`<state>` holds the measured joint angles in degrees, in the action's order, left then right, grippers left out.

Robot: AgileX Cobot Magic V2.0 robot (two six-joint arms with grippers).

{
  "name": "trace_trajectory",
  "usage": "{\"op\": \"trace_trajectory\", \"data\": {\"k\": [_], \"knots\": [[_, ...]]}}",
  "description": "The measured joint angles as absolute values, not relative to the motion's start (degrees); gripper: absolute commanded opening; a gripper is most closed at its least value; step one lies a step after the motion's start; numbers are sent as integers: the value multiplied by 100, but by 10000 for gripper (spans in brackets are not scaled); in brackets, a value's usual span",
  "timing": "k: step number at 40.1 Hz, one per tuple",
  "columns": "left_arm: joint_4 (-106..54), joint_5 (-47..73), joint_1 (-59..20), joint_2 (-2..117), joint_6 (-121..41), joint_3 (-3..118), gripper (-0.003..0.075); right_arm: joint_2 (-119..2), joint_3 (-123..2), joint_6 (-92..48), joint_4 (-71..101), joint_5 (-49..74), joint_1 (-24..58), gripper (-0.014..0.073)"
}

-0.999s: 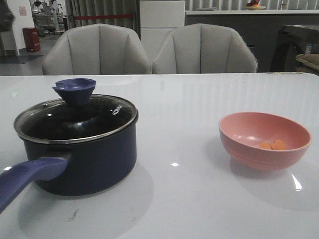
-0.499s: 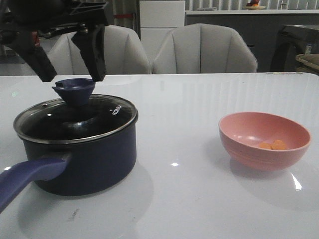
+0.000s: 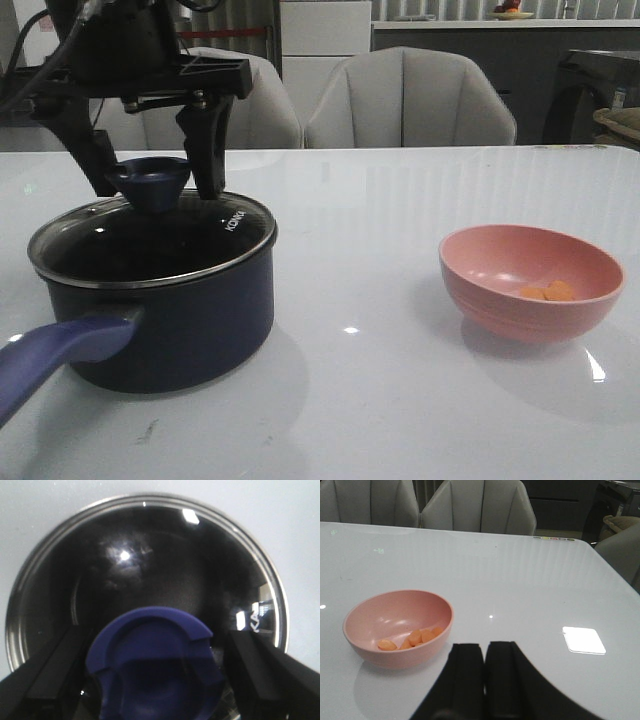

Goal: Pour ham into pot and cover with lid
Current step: 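Lower the left gripper onto the navy lid knob and grasp it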

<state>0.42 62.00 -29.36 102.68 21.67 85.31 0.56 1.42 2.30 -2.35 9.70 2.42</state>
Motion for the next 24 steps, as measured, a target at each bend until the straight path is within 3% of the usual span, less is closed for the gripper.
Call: {"op": "trace_trajectory", "data": {"k": [5, 16, 24], "knots": [[42, 6302, -2936, 10339, 2167, 8545, 563, 56, 142, 230, -235, 970, 242, 150], [53, 6407, -2936, 10413, 2170, 8603, 342, 56, 142, 230, -235, 970, 242, 150], [53, 6420, -2936, 10413, 2192, 8603, 261, 56, 142, 230, -235, 970, 242, 150]]}}
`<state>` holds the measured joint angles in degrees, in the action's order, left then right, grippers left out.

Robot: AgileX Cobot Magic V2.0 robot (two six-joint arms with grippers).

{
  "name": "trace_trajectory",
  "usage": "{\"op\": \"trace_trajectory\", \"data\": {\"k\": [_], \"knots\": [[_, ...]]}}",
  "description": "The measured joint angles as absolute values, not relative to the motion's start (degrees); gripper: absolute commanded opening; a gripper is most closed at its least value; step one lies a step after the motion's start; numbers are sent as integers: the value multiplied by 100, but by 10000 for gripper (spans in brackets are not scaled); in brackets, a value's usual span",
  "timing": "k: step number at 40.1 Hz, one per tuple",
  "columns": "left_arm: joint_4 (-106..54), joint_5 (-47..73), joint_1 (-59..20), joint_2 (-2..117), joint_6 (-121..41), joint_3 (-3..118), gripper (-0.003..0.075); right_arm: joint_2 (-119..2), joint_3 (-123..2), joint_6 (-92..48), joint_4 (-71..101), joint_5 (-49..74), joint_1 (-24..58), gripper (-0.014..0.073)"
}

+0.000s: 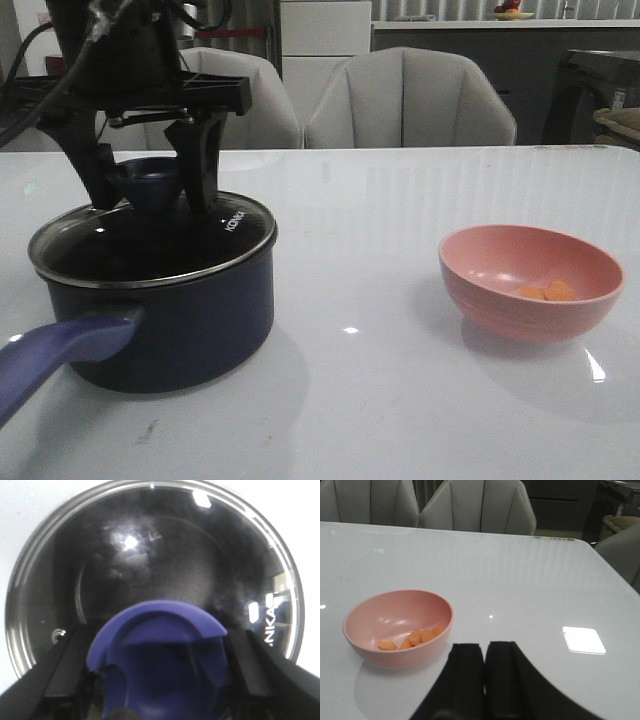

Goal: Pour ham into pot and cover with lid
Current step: 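Lower the left gripper onto the navy lid knob and grasp it, then lift the glass lid off the saucepan with the left gripper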

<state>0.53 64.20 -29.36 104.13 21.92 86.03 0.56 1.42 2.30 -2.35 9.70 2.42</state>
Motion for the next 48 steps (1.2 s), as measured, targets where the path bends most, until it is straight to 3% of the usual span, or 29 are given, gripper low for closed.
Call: {"op": "trace_trajectory", "data": {"k": [39, 48], "knots": [[849, 7043, -2936, 10191, 2192, 9077, 260, 56, 142, 230, -235, 970, 242, 150], [861, 6924, -2434, 9673, 2059, 9017, 260, 56, 142, 230, -235, 970, 242, 150]]}}
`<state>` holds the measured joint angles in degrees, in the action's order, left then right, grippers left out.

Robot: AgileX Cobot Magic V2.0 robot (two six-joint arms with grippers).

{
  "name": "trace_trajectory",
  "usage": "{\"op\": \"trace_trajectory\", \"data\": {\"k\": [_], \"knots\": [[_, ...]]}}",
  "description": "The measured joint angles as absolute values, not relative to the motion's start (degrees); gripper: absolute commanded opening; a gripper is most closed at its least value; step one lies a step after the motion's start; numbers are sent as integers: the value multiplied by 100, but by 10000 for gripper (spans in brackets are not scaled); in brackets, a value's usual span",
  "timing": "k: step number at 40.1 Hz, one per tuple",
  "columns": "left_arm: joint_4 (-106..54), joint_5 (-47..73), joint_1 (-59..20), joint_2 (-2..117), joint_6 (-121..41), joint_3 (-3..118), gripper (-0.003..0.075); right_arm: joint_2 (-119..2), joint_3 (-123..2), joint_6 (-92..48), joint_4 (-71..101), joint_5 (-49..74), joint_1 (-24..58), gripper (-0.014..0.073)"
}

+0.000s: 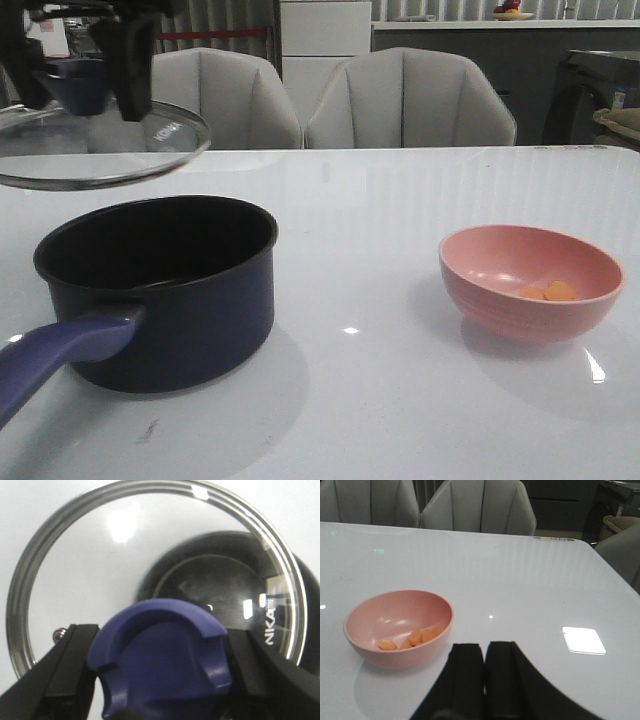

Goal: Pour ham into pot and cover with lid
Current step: 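Lift the glass lid off the saucepan with the left gripper, then set the glass lid down on the table beside the saucepan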

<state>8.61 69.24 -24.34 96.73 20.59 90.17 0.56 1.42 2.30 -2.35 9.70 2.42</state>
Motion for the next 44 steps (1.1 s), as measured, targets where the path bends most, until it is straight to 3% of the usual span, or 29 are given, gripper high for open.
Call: {"op": "trace_trajectory", "data": {"k": [23, 44], "knots": [[-593, 5763, 600, 8946, 570, 6734, 260, 56, 142, 230, -235, 970, 242, 150], [-694, 4771, 964, 9462, 208, 5965, 262, 56, 142, 230, -235, 970, 242, 150]]}}
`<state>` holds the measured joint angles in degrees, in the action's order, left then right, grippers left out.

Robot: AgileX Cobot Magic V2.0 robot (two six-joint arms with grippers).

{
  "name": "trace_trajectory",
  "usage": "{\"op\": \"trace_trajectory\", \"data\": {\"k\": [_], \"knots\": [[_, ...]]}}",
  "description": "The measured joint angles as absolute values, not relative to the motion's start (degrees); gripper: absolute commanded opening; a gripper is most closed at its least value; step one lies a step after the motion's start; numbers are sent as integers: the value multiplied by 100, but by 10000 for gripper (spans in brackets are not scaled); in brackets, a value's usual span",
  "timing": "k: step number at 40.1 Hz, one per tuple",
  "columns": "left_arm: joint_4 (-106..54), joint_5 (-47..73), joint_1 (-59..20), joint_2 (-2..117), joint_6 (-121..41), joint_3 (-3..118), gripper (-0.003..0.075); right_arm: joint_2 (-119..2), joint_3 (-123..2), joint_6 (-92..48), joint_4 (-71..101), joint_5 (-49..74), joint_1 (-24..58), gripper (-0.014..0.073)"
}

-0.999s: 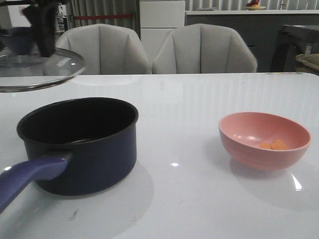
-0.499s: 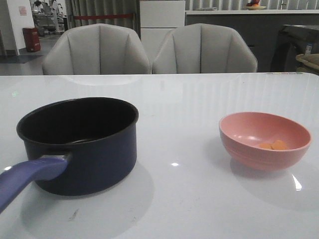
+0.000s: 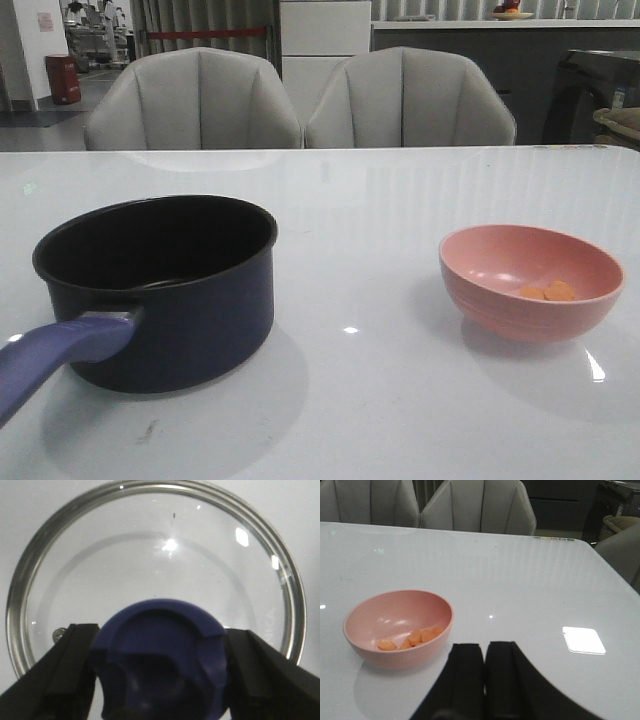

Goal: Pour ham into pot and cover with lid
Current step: 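Set the glass lid down on the table beside the saucepan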

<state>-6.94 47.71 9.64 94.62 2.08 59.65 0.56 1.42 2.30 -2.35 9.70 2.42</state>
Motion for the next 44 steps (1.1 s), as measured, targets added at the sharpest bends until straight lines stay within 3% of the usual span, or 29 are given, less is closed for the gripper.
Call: {"op": "trace_trajectory", "data": {"k": [11, 20, 25, 44], "knots": [[-694, 4735, 964, 9824, 208, 5965, 286, 56, 142, 230, -235, 970, 242, 150], [-694, 4636, 964, 9840, 208, 5965, 467, 56, 142, 230, -235, 970, 242, 150], [-670, 4627, 948, 9840, 208, 5965, 526, 56, 142, 230, -235, 970, 242, 150], [-205, 4735, 575, 9840, 208, 6166, 522, 56, 142, 230, -235, 970, 242, 150]]}}
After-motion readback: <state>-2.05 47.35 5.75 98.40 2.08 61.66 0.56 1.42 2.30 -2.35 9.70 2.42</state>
